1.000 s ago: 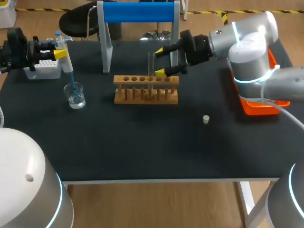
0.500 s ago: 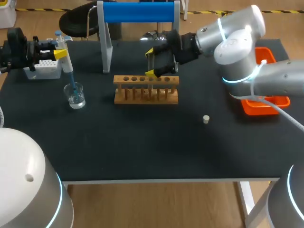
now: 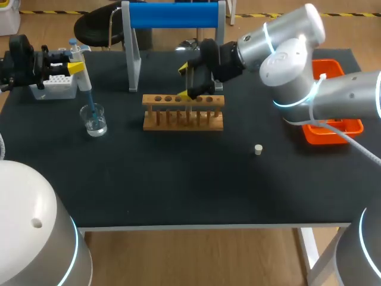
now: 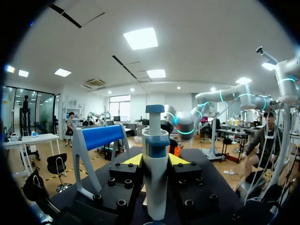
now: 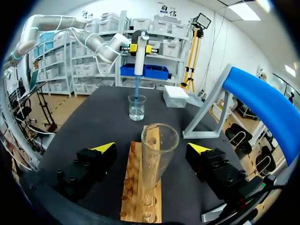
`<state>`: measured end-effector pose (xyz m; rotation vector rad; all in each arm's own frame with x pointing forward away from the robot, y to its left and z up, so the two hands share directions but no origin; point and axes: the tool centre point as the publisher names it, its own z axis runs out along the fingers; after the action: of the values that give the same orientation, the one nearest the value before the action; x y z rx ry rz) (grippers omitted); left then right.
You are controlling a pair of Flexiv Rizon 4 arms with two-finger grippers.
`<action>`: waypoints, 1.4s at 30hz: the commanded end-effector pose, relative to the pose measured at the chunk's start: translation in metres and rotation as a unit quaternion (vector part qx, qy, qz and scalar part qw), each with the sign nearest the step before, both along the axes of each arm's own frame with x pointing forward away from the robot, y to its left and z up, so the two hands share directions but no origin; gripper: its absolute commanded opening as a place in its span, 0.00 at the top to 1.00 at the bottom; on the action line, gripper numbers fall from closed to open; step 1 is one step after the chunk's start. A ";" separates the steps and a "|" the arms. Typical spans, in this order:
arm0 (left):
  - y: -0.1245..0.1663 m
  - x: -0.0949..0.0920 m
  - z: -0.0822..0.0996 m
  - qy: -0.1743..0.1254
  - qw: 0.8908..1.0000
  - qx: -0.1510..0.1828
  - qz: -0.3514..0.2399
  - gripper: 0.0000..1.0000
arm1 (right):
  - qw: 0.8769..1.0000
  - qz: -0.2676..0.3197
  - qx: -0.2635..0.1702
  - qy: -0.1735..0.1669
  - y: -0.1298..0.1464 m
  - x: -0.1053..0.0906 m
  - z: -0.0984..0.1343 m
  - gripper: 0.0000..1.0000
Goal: Invert the test tube, pick up the pipette, mount the tip to pipette, aspirate from beaker and dispense into the tube, eject the tip, return the pipette, and cap with the stopper.
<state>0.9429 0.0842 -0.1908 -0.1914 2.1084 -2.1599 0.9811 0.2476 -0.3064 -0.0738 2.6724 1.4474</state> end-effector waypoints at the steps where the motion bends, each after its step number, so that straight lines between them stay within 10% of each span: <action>1: 0.001 0.001 0.000 0.000 1.000 0.000 -0.003 1.00 | 1.000 0.003 -0.006 0.001 -0.001 0.002 -0.001 0.00; 42: 0.001 0.001 0.000 0.000 1.000 0.000 -0.003 1.00 | 1.000 -0.003 -0.011 0.000 -0.005 0.007 -0.006 0.00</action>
<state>0.9429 0.0842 -0.1908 -0.1914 2.1084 -2.1599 0.9872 0.2440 -0.3132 -0.0641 2.6807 1.4184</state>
